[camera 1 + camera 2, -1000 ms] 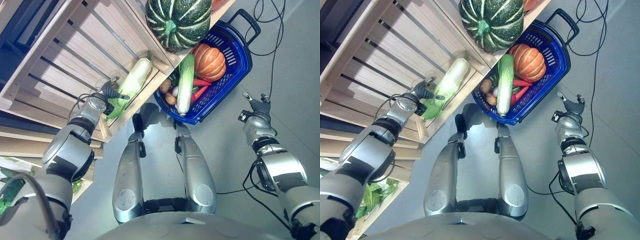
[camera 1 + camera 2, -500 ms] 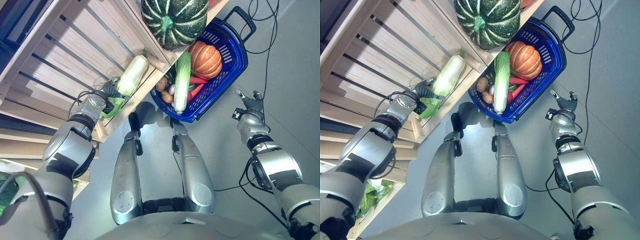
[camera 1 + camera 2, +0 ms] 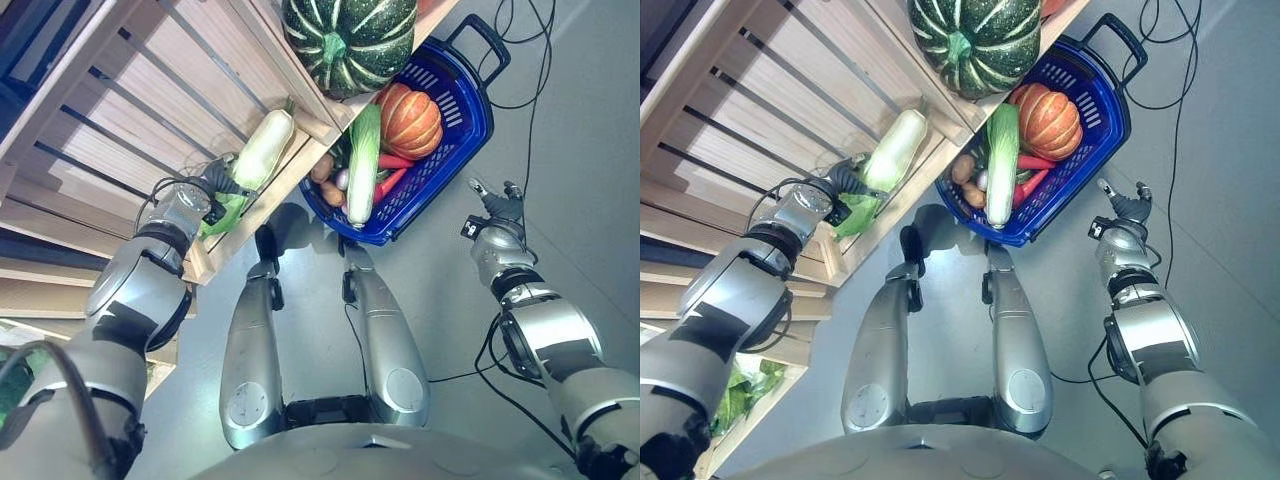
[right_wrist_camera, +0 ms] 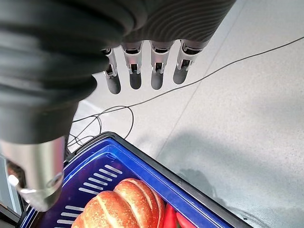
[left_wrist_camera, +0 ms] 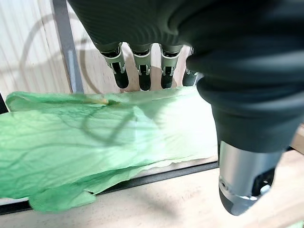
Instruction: Pick up fruits and vegetables into the basket
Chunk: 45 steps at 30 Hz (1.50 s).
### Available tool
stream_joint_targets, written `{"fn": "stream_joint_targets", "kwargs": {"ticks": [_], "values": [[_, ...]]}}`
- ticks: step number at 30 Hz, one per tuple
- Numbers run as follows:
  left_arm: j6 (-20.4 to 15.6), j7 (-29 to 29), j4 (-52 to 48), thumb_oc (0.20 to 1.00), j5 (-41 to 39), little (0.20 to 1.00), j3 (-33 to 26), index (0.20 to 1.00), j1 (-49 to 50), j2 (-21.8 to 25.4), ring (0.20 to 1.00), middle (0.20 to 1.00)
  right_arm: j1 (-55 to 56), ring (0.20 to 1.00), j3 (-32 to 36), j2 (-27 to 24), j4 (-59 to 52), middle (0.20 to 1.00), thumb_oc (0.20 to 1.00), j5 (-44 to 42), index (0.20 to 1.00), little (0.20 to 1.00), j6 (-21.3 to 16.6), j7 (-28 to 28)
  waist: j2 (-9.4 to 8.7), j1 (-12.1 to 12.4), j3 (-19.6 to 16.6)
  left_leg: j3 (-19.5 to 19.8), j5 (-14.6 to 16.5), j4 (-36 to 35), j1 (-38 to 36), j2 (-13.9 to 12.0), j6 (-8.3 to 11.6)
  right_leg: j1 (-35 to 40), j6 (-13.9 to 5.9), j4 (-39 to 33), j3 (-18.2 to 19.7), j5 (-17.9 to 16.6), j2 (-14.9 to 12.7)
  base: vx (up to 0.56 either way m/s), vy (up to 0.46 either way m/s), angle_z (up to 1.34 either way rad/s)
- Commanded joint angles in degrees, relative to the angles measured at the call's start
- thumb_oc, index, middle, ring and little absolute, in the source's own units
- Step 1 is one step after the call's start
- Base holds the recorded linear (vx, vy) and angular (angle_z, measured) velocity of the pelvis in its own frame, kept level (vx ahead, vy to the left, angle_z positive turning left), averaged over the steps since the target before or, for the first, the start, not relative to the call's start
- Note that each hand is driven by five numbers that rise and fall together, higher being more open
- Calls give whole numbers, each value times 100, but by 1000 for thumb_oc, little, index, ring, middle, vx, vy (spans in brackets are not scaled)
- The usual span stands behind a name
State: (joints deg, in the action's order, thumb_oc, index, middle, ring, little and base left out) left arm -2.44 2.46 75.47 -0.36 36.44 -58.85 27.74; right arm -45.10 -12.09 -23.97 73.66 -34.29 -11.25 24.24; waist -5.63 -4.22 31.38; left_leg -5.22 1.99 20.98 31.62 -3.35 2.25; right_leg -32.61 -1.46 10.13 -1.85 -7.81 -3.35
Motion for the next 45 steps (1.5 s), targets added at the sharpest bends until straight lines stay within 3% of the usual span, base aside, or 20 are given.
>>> {"fn": "stream_joint_targets", "kwargs": {"ticks": [1, 11, 12, 16, 19, 20, 37, 41, 45], "values": [[247, -214, 379, 1000, 347, 1000, -126, 1000, 280, -214, 1000, 1000, 233, 1000, -112, -30, -128, 1000, 1000, -6, 1000, 1000, -196, 170, 105, 48, -159, 110, -218, -715, -3, 97, 31, -90, -220, 625, -234, 722, 272, 0, 0, 0], [690, -662, 542, 1000, 616, 1000, -265, 1000, 308, -357, 1000, 1000, 249, 1000, -137, 172, -134, 1000, 1000, -81, 1000, 1000, -345, 216, 12, 78, -159, 156, -207, -691, 31, 86, 31, -103, -236, 640, -251, 698, 293, 0, -17, 0], [718, -656, 553, 915, 649, 915, -264, 915, 304, -367, 915, 915, 248, 1000, -142, 184, -129, 1000, 1000, -92, 1000, 1000, -362, 214, 3, 79, -159, 160, -209, -686, 35, 83, 33, -102, -240, 640, -257, 691, 290, 6, -35, -1], [807, -648, 588, 831, 734, 831, -257, 831, 282, -397, 831, 831, 230, 1000, -146, 218, -139, 1000, 1000, -105, 1000, 1000, -385, 222, -19, 78, -159, 170, -208, -682, 40, 83, 36, -100, -240, 630, -259, 677, 296, 0, 0, 0], [843, -584, 598, 614, 776, 614, -232, 614, 289, -445, 614, 614, 215, 1000, -157, 252, -151, 1000, 1000, -104, 1000, 1000, -396, 241, -33, 78, -160, 173, -205, -686, 40, 83, 43, -95, -241, 618, -251, 673, 307, 0, 0, 0], [847, -553, 588, 200, 859, 200, -209, 200, 300, -468, 200, 200, 211, 1000, -155, 262, -160, 1000, 1000, -108, 1000, 1000, -400, 245, -36, 76, -160, 177, -200, -688, 42, 86, 42, -103, -244, 624, -248, 673, 314, 0, 0, 0], [820, -486, 625, 200, 827, 200, -202, 200, 285, -457, 200, 200, 221, 1000, -169, 299, -152, 1000, 1000, -118, 1000, 1000, -437, 269, -21, 74, -159, 179, -199, -688, 33, 98, 47, -98, -243, 614, -236, 661, 312, 0, 0, 0], [647, -647, 611, 200, 464, 200, -271, 200, 313, -419, 200, 200, 214, 1000, -172, 288, -168, 1000, 1000, -153, 1000, 1000, -470, 285, -7, 84, -159, 185, -210, -710, 29, 100, 46, -104, -240, 621, -232, 667, 320, 0, 0, 0], [220, -863, 504, 200, -131, 200, -425, 200, 359, -332, 200, 200, 270, 1000, -145, 271, -228, 1000, 1000, -173, 1000, 1000, -635, 255, 18, 93, -160, 182, -204, -756, -43, 98, 41, -65, -248, 624, -221, 692, 330, 0, 0, 0]]}}
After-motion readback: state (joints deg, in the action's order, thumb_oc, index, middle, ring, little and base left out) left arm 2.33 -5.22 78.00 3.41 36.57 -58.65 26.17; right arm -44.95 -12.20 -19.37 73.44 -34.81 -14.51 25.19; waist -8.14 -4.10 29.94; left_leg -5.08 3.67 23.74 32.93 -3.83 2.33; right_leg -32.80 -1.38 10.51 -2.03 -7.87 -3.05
